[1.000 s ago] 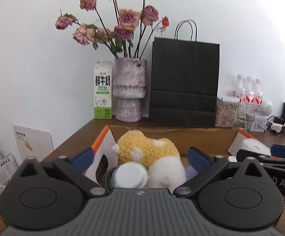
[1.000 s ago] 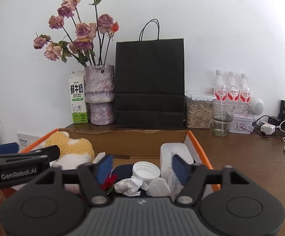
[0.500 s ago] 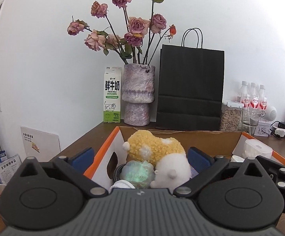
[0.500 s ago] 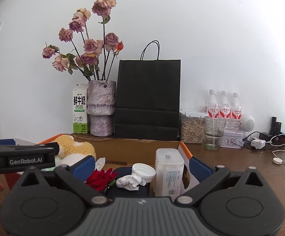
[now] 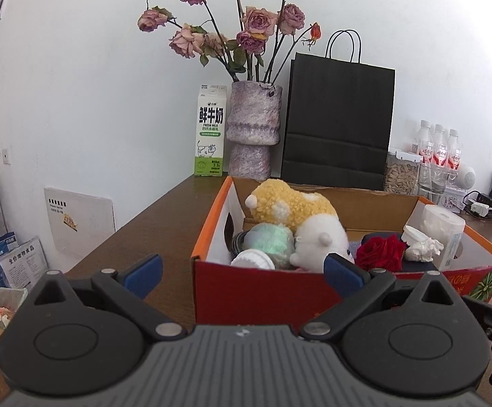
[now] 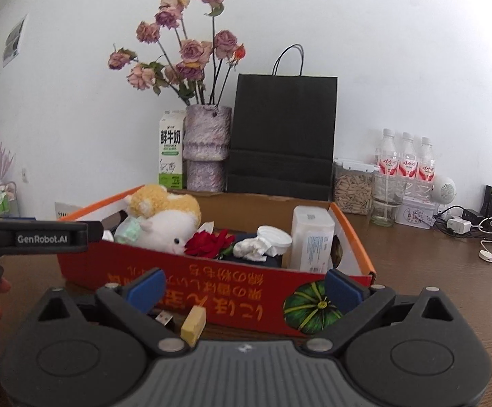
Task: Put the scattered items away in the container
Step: 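Grasp the small yellow block beside the box with the right gripper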
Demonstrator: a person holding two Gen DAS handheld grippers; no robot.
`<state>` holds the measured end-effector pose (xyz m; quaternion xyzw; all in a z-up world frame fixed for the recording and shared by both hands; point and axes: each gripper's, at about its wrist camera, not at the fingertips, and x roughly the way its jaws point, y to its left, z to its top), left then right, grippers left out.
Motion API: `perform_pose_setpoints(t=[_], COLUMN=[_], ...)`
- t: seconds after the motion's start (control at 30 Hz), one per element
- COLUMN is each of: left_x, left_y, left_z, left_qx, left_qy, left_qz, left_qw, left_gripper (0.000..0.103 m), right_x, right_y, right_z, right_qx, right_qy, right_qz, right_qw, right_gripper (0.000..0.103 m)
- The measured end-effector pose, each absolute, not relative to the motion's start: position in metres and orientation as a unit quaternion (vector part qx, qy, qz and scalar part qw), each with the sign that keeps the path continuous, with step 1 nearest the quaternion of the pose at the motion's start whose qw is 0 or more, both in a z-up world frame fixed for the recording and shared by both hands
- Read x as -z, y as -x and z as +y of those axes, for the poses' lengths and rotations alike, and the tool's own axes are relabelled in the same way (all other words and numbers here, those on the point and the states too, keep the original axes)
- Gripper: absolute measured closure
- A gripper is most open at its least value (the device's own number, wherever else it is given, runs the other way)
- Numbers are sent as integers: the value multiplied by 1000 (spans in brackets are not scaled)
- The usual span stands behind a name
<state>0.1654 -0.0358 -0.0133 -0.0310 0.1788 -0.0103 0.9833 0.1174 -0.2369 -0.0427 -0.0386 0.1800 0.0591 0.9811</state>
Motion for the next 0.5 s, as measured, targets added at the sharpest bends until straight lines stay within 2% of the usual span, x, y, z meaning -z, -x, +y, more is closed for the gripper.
perform_pose_setpoints(t=[0.07,0.13,0.23,0.4,0.47,0.5], left_x=[16,20,24,26,27,27], left_y=[-161,-157,-153,-152,-153,-153], left_z=[-33,-33,-34,-32,-34,-34], left_qx=[18,22,30,38,37,38], left_qy=[23,12,0,0,-4,-6], left_qz=[194,205,221,231,234,235], left_qw=[981,978,975,972,972,971], left_gripper=[0,0,0,0,0,0], right_x=[47,52,56,60,61,63], right_y=[-121,-127,-137,-150,-153,-155], right_z=[-231,-227,-223,-219,-217,-215], right_qx=[-62,-65,-64,-69,-73,-74], right_qy=[47,52,48,34,32,31], right_qz=[205,228,255,285,294,298], right_qw=[976,970,963,956,953,951], right_gripper=[13,24,34,45,52,59])
